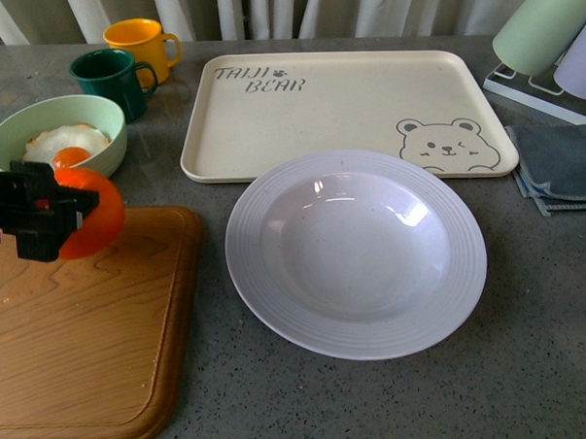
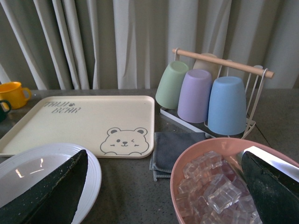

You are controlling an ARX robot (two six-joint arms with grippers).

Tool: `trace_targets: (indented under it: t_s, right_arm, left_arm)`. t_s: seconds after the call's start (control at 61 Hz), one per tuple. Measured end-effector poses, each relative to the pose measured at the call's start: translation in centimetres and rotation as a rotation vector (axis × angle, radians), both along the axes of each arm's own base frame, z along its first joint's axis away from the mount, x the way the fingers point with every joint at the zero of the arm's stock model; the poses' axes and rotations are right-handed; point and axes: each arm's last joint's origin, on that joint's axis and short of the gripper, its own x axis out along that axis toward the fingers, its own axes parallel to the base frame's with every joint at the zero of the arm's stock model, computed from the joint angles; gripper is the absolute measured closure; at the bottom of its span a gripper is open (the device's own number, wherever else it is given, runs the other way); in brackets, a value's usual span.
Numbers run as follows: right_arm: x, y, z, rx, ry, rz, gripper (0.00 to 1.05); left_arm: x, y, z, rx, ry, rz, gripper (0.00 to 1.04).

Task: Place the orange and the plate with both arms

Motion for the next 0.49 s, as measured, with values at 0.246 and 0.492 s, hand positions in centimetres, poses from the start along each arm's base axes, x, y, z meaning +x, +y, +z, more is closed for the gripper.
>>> trace_targets:
  t_s: [0.246,0.492]
  right_arm:
    - [0.0,0.0,0.0,0.000,0.000,0.000,0.09]
    - [0.0,0.0,0.0,0.000,0.000,0.000,0.09]
  left_arm:
    - [-0.3,-3.3,2.3,-0.076,-0.024,-0.106,0.57]
    - [1.4,-8.5,2.9,-0.140,-0.029,-0.233,0.57]
